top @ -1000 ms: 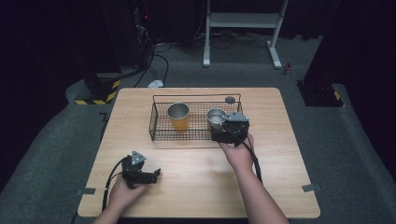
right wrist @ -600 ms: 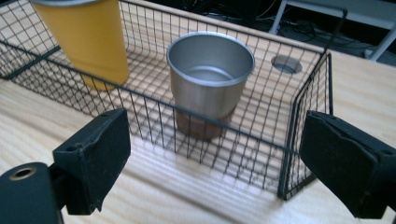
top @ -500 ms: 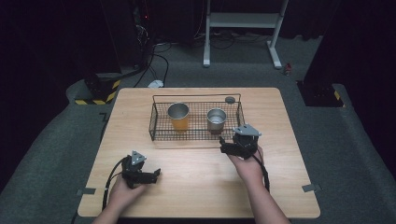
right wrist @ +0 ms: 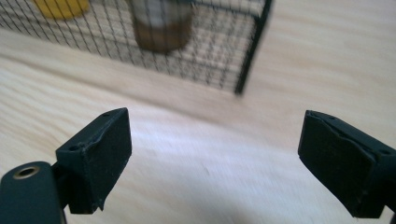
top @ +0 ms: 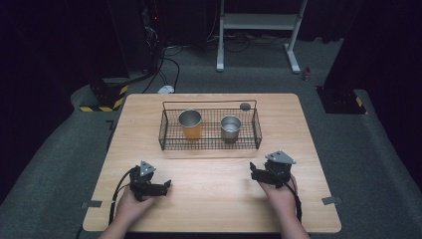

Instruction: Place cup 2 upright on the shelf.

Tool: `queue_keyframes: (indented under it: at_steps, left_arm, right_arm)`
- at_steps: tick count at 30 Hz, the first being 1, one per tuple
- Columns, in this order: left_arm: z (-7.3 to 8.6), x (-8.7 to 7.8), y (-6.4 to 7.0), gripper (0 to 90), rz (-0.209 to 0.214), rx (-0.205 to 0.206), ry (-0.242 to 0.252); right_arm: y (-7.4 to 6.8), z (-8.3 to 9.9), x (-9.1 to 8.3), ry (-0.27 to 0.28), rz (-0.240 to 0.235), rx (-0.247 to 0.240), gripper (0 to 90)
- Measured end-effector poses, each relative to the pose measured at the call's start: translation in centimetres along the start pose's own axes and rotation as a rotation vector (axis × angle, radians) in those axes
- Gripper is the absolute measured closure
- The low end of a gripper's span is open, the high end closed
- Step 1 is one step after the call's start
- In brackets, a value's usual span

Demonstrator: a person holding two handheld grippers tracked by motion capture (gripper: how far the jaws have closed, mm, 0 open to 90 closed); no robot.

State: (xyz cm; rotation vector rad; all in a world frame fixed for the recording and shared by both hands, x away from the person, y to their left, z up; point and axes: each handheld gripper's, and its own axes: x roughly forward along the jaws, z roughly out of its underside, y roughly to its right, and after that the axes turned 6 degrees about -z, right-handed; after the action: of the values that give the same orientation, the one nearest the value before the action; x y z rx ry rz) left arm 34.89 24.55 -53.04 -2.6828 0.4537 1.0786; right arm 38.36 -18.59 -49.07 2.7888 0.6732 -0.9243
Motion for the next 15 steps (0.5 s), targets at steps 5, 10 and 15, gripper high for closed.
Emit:
queue_keyframes:
  at_steps: [5, 10, 15]
  left_arm:
    - [0.0, 0.0, 0.0, 0.6, 0.0, 0.0, 0.0]
    - [0.0, 0.0, 0.0, 0.6, 0.0, -0.001, 0.001]
    - [0.0, 0.0, 0.0, 0.6, 0.0, 0.0, 0.0]
  right_arm:
    - [1.4, 2.6, -0.4, -0.043, 0.025, 0.029, 10.2]
    - [2.8, 4.5, -0.7, -0.116, 0.045, 0.043, 12.7]
    - [3.2, 4.4, -0.4, -0.148, 0.024, 0.076, 12.5]
